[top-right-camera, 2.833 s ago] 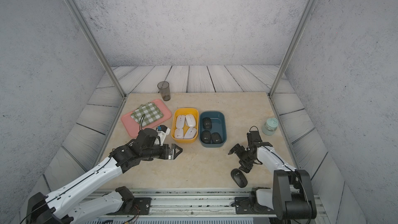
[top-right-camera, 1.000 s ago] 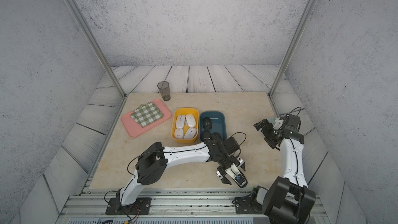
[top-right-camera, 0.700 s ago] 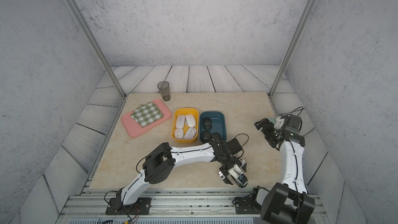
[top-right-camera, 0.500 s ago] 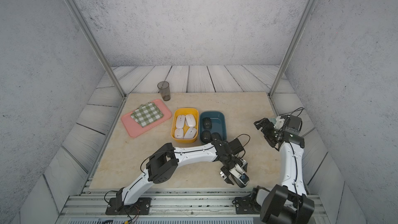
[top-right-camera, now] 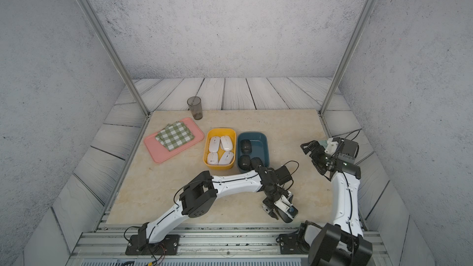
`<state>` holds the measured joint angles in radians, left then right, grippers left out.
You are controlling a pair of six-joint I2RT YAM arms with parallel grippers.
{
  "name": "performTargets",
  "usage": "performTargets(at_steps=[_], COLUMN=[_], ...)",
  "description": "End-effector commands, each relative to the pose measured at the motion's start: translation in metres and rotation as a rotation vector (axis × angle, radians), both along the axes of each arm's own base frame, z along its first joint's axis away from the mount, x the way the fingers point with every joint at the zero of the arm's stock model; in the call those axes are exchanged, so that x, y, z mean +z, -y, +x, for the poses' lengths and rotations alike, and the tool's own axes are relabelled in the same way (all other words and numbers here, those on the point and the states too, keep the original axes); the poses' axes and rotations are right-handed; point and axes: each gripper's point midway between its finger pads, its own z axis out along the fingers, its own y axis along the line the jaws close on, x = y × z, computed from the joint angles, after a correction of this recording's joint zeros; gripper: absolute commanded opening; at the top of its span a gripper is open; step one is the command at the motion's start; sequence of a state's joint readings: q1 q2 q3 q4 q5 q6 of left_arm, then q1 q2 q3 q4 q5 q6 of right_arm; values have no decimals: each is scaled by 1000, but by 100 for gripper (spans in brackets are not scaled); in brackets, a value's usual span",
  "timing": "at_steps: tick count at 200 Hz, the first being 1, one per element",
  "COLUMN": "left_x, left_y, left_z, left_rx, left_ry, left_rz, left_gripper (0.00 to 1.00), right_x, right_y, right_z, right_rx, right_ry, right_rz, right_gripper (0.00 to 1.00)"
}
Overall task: Place the mice by color into the storage box
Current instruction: Pick up the mouse from the center of the board.
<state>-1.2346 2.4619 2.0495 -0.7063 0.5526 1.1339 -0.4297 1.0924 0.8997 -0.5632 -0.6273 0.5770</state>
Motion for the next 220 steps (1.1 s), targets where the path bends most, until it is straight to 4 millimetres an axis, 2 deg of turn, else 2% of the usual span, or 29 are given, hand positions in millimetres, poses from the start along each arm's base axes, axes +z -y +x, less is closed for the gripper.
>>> performTargets(at_steps=[1, 18, 51, 74, 98, 143, 164, 175, 196, 220], left_x=[-8, -8, 7, 31, 64, 128, 150, 161, 181, 187], left_y=[-1, -1, 0, 0, -7, -38, -60, -75, -110, -149], left_z=[-4, -5, -1, 5, 17, 45, 71, 95, 140, 185], left_rx=[40, 58, 127, 207, 344, 655, 879, 1064, 1373, 1663], left_ry=[-33, -36, -35, -48, -140, -288, -336, -371, -487, -631], left_rz=[54, 65, 38, -43, -120, -265, -278, -281, -246, -218], left_gripper=[80, 72, 70, 70, 68, 66, 63, 64, 62, 59], right_x=[7, 8, 12, 19, 30, 74, 96, 102, 99, 93], right_y=[-2, -2, -2, -2, -2, -2, -4, -4, -5, -7], right_z=[-2, -3, -2, -1, -1, 9, 9, 7, 3, -3], right_rx=[0, -2, -8, -12, -22, -37, -24, -21, -27, -31], right_ry=[31, 35, 39, 48, 62, 150, 177, 181, 168, 157], right_rz=[2, 0, 4, 9, 15, 50, 36, 24, 15, 19], right_gripper=[99, 99, 99, 99, 99, 99, 99, 99, 99, 99])
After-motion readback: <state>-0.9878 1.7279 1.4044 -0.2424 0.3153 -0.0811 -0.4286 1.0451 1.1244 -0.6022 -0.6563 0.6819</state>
